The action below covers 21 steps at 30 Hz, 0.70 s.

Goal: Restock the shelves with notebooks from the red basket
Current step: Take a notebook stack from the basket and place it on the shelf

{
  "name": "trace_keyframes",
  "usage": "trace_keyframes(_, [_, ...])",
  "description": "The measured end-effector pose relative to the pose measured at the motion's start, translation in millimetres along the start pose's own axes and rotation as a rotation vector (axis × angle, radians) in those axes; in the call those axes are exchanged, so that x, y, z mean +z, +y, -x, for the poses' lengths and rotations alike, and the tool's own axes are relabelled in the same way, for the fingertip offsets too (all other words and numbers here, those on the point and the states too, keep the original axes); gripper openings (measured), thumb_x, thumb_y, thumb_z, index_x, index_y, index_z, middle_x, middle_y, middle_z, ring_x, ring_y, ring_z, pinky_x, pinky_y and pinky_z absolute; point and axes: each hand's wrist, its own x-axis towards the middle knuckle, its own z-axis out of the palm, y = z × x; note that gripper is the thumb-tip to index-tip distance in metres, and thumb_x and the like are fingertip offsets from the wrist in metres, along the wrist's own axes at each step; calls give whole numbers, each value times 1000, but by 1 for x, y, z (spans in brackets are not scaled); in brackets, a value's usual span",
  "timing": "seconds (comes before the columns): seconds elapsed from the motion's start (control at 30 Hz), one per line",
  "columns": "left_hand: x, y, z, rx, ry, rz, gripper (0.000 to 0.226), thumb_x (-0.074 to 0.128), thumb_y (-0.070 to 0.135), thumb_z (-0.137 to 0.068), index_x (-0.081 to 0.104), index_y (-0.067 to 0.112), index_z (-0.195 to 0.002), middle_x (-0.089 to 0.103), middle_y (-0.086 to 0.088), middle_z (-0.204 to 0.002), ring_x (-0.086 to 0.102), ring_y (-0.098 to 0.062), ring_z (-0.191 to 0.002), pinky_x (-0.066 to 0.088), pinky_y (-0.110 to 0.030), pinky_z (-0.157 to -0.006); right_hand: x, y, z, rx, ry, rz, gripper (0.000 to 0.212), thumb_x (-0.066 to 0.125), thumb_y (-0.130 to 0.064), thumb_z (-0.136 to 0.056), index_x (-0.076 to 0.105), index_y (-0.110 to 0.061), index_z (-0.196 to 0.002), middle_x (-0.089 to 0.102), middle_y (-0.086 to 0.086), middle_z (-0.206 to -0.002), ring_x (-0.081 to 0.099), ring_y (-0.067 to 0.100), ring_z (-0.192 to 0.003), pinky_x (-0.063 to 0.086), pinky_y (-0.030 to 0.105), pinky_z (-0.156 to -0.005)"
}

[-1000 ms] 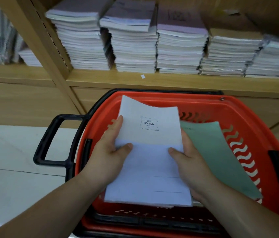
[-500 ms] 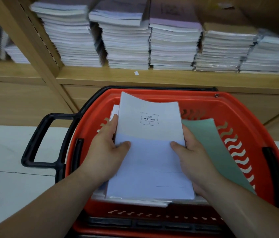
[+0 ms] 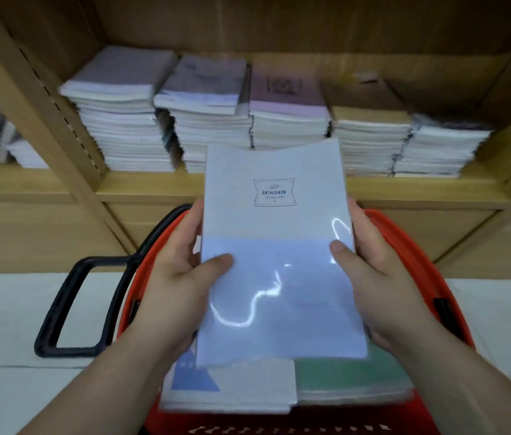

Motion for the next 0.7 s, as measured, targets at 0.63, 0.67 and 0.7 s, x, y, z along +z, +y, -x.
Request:
trace_keyframes(0.63, [26, 284, -106, 378, 50, -173, 49, 48, -10, -95, 64, 24, -127, 77, -3, -108, 76, -25, -92, 63, -38, -70, 24, -264, -123, -474, 31, -62, 48, 42, 10, -99, 66, -26, -121, 78, -6, -104, 76, 12, -91, 62, 28, -69])
trace_keyframes(0.67, [27, 295, -116, 351, 74, -187, 41, 48, -8, -96, 67, 21, -118, 78, -4, -101, 77, -22, -85, 63, -34, -64, 25, -273, -140, -436, 69, -52, 44, 44, 10, -98, 68, -22, -114, 78, -4, -97, 77, 12, -83, 61, 27, -63])
trace_keyframes(0.7, [25, 304, -126, 321, 105, -196, 34, 49, -7, -97, 67, 18, -111, 79, -4, -94, 77, -19, -77, 61, -30, -58, 27, -281, -155, -402, 100, -40, 39, 46, 11, -96, 69, -18, -108, 78, -2, -93, 77, 14, -76, 60, 27, -59])
